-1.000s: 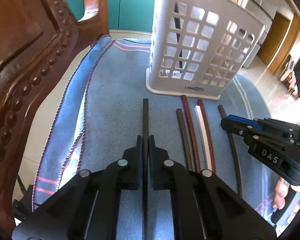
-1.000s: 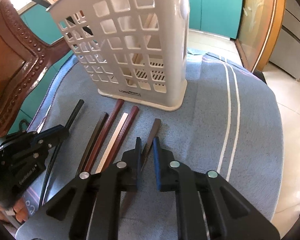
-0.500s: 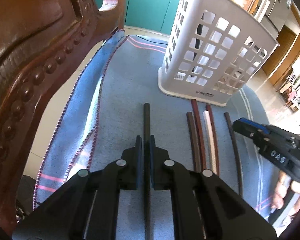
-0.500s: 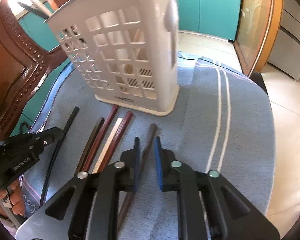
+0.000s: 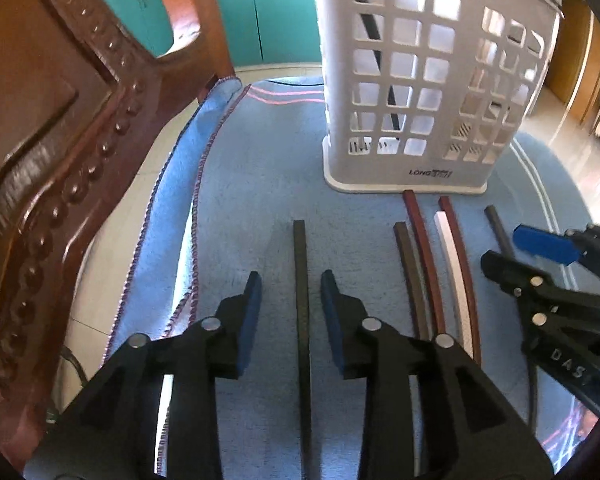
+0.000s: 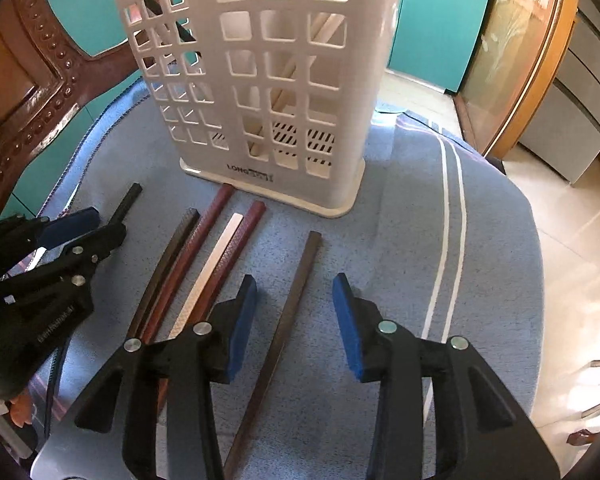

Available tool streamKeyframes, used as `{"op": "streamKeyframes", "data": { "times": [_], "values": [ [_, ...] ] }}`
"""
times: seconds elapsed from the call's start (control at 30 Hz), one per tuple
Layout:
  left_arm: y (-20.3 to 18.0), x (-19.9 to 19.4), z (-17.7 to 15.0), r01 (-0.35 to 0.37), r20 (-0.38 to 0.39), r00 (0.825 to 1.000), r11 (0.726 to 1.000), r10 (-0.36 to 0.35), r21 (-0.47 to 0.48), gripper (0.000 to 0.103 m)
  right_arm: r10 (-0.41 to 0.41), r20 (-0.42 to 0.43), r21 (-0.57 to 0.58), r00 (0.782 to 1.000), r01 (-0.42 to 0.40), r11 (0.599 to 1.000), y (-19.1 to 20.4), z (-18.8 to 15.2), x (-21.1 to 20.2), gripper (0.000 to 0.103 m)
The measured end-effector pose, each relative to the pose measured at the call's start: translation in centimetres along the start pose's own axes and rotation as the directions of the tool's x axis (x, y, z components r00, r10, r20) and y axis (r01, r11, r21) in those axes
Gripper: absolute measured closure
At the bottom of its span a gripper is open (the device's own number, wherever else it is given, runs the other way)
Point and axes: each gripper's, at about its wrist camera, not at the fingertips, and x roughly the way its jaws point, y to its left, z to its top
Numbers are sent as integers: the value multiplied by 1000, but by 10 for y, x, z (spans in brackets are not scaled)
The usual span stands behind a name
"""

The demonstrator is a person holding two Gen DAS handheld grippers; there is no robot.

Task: Organize utensils
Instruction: 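Close the right tool on the dark brown chopstick, then lift both held chopsticks and carry them above the white holder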

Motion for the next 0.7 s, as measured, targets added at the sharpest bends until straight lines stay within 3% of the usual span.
{"op": "streamKeyframes", "data": {
  "times": [0.27, 0.33, 0.4, 0.47, 0.6, 0.7],
  "values": [
    [4, 1, 0, 24, -17, 1000, 1000, -25, -10, 71, 22, -13, 10, 1000, -22, 1000, 8, -7, -3, 61],
    [7, 2, 1, 33, -21, 999, 999, -33, -14, 74, 26, -6, 33, 1000, -26, 999, 5, -8, -4, 76],
    [10, 4, 1, 52, -22, 998, 999, -52, -10, 86, 27, -1, 46, 1000, -27, 999, 0, -8, -5, 89],
    [7, 4, 1, 60, -21, 998, 998, -60, 2, 95, 46, 3, 63, 999, -46, 997, -4, -8, -6, 91],
    [1, 2, 1, 75, -6, 997, 997, -75, -8, 96, 123, 14, 74, 992, -123, 990, -9, -5, -5, 97],
    [6, -14, 3, 99, 52, 994, 995, -98, -26, 96, 169, 75, 54, 983, -174, 983, -8, 0, -24, 97]
  ]
}}
